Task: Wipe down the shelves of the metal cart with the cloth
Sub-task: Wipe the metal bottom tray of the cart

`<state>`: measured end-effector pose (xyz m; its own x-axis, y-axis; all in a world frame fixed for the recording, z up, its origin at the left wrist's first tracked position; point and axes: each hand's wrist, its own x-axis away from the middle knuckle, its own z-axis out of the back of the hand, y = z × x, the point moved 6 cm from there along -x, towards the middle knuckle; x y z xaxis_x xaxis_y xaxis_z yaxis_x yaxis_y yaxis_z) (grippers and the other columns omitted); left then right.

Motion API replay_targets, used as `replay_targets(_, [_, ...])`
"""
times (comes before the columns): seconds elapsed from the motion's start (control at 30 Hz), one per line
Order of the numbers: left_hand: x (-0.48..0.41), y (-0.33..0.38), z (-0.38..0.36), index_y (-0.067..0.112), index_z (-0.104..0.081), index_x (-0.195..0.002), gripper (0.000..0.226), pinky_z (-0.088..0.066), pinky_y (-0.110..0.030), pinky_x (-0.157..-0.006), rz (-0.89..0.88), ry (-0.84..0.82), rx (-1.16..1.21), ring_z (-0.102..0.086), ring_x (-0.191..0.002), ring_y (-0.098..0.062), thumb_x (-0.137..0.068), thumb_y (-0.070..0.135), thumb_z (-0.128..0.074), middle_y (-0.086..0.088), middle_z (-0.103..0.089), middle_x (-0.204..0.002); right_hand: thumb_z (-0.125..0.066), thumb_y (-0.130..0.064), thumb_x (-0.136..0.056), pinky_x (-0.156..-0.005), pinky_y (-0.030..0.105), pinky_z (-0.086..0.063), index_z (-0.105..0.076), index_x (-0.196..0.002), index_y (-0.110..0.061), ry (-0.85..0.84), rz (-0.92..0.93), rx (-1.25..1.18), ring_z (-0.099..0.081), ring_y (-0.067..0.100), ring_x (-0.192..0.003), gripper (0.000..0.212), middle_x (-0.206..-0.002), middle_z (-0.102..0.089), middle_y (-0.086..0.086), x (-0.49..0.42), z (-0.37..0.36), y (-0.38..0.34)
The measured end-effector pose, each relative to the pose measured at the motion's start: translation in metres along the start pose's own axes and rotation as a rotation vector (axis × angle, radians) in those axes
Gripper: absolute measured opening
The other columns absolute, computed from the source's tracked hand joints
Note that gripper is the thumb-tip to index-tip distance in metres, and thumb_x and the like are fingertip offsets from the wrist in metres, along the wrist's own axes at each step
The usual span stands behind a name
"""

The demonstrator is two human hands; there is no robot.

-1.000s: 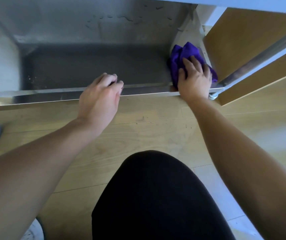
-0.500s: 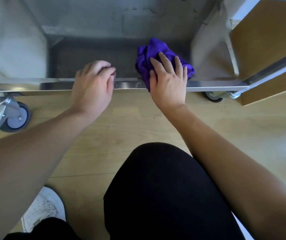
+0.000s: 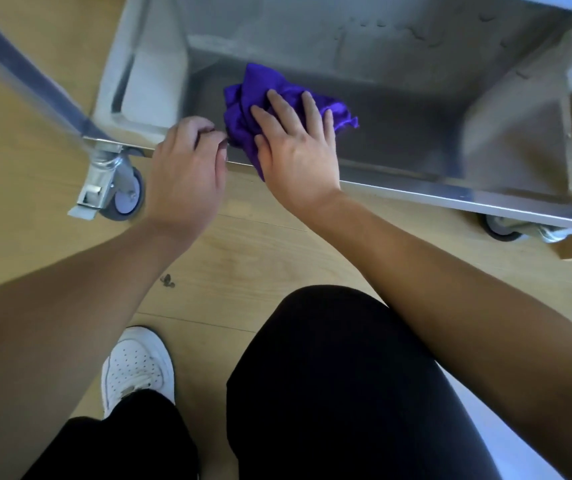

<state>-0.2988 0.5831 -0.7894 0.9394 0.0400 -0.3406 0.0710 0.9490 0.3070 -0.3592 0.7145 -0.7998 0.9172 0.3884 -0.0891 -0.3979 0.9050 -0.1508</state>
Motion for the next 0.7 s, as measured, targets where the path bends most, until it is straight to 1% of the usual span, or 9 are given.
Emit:
replay_targets(0.13, [0.000, -0.011, 0.008, -0.003, -0.058, -0.119, 0.034, -0.047, -0.037, -0.092, 0.038, 0.009, 0.087, -0.055, -0.105, -0.029, -0.093, 0.010, -0.040, -0.017, -0.054, -0.120, -0.029, -0.040, -0.102, -0.118, 0.058, -0.009, -0.034, -0.146, -0.033, -0.088, 0.082, 0.000, -0.014, 0.037, -0.146, 0.045, -0.158, -0.025, -0.007, -0.026, -0.010, -0.040])
replay_targets(0.23, [0.002, -0.022, 0.013, -0.003, -0.056, -0.122, 0.038, -0.046, -0.037, -0.093, 0.098, -0.009, 0.034, -0.053, -0.108, -0.030, -0.087, 0.005, -0.042, -0.017, -0.052, -0.122, -0.028, -0.040, -0.102, -0.119, 0.056, -0.006, -0.032, -0.147, -0.035, -0.129, 0.100, -0.033, -0.011, 0.035, -0.147, 0.045, -0.159, -0.022, -0.009, -0.048, -0.014, -0.056])
replay_targets(0.33, [0.008, -0.033, 0.016, 0.000, -0.057, -0.115, 0.035, -0.047, -0.039, -0.090, 0.123, -0.023, -0.034, -0.051, -0.109, -0.031, -0.083, 0.006, -0.044, -0.016, -0.051, -0.120, -0.028, -0.040, -0.103, -0.120, 0.054, -0.004, -0.032, -0.146, -0.037, -0.148, 0.091, -0.081, -0.009, 0.032, -0.147, 0.044, -0.159, -0.021, -0.010, -0.062, -0.016, -0.060])
replay_targets(0.4, [0.011, -0.039, 0.017, 0.001, -0.057, -0.113, 0.034, -0.046, -0.040, -0.092, 0.129, -0.026, -0.077, -0.050, -0.112, -0.031, -0.083, 0.007, -0.043, -0.017, -0.050, -0.122, -0.028, -0.040, -0.103, -0.120, 0.054, -0.005, -0.031, -0.146, -0.036, -0.144, 0.094, -0.086, -0.009, 0.032, -0.147, 0.044, -0.159, -0.021, -0.010, -0.060, -0.014, -0.056])
replay_targets(0.47, [0.014, -0.047, 0.019, 0.000, -0.056, -0.114, 0.035, -0.044, -0.039, -0.097, 0.183, -0.010, -0.090, -0.047, -0.118, -0.033, -0.085, 0.011, -0.040, -0.019, -0.048, -0.125, -0.029, -0.041, -0.102, -0.119, 0.056, -0.007, -0.029, -0.148, -0.035, -0.151, 0.105, -0.065, -0.009, 0.034, -0.147, 0.045, -0.159, -0.020, -0.008, -0.047, -0.011, -0.053])
replay_targets(0.57, [0.019, -0.058, 0.024, -0.001, -0.056, -0.111, 0.032, -0.047, -0.040, -0.092, 0.238, 0.007, -0.051, -0.048, -0.114, -0.033, -0.086, 0.010, -0.039, -0.019, -0.049, -0.122, -0.029, -0.041, -0.102, -0.117, 0.060, -0.012, -0.028, -0.149, -0.031, -0.145, 0.159, 0.023, -0.013, 0.039, -0.146, 0.047, -0.159, -0.022, -0.003, -0.016, -0.008, -0.057])
replay_targets(0.63, [0.023, -0.060, 0.023, -0.001, -0.054, -0.119, 0.036, -0.047, -0.040, -0.092, 0.230, -0.016, -0.040, -0.047, -0.115, -0.033, -0.086, 0.005, -0.043, -0.018, -0.048, -0.125, -0.028, -0.041, -0.103, -0.116, 0.061, -0.014, -0.028, -0.149, -0.030, -0.150, 0.174, 0.057, -0.015, 0.039, -0.145, 0.047, -0.159, -0.022, -0.003, -0.011, -0.008, -0.063])
replay_targets(0.7, [0.026, -0.059, 0.020, -0.002, -0.048, -0.131, 0.047, -0.046, -0.041, -0.097, 0.225, -0.060, -0.058, -0.044, -0.123, -0.034, -0.085, 0.003, -0.045, -0.019, -0.045, -0.132, -0.026, -0.041, -0.103, -0.117, 0.060, -0.011, -0.027, -0.149, -0.033, -0.177, 0.176, 0.017, -0.012, 0.037, -0.146, 0.046, -0.160, -0.020, -0.006, -0.029, -0.011, -0.076])
